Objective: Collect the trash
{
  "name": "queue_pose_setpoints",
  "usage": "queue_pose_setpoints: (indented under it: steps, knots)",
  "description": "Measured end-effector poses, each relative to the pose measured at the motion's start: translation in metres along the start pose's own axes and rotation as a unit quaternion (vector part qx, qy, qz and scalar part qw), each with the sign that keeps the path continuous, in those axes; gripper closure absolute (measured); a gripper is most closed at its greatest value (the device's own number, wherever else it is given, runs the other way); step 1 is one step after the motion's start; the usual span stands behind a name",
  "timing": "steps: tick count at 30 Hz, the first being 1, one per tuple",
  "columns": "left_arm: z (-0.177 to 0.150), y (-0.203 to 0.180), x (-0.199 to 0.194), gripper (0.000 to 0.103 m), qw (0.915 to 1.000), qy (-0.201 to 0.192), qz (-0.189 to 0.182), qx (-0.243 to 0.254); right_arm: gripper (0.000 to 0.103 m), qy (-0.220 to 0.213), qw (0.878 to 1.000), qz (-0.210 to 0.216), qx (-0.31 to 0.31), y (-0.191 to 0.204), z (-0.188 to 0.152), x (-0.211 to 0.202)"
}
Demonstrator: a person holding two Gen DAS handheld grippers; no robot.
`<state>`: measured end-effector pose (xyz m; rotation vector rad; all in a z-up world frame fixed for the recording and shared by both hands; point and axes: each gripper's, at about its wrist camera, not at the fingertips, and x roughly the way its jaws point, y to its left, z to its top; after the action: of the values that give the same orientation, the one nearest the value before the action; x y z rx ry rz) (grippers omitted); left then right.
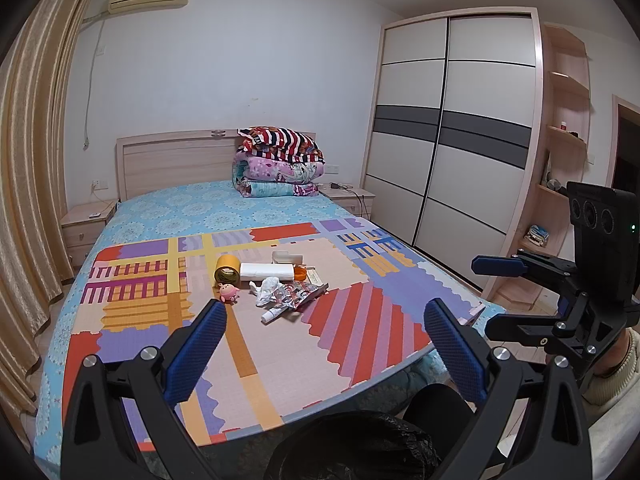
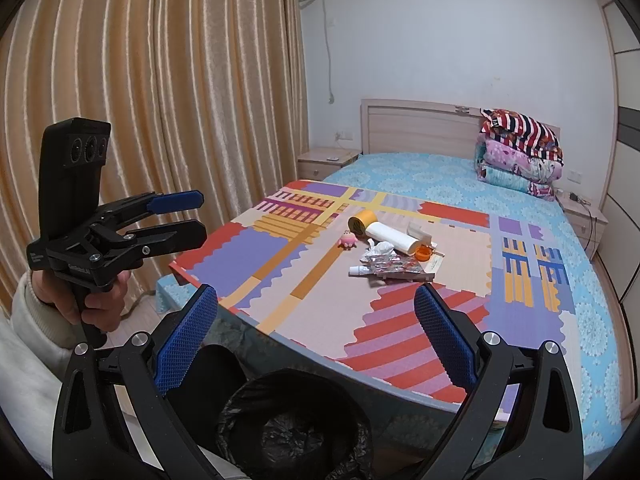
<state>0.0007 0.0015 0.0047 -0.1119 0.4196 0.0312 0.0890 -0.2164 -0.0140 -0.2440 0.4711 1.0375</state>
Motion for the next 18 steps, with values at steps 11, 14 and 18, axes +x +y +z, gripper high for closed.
queue_pose_setpoints:
  steps: [11, 14, 18]
  knots:
    - [-0.0006, 0.0021, -0.0009, 0.008, 1.0, 0.002, 0.001, -0.006, 0.003, 0.0, 1.0, -0.001, -0.001, -0.0024, -0.0008, -0.0001]
    - [-0.0005, 0.0017, -0.0026, 0.008, 1.0, 0.002, 0.001, -0.005, 0.003, -0.002, 1.0, -0.002, -0.001, -0.0021, -0.0007, -0.0005]
    - [0.0001, 0.004, -0.0021, 0.008, 1.0, 0.002, 0.004, -0.008, 0.003, -0.006, 1.0, -0.002, -0.001, -0.0016, -0.0012, -0.0018]
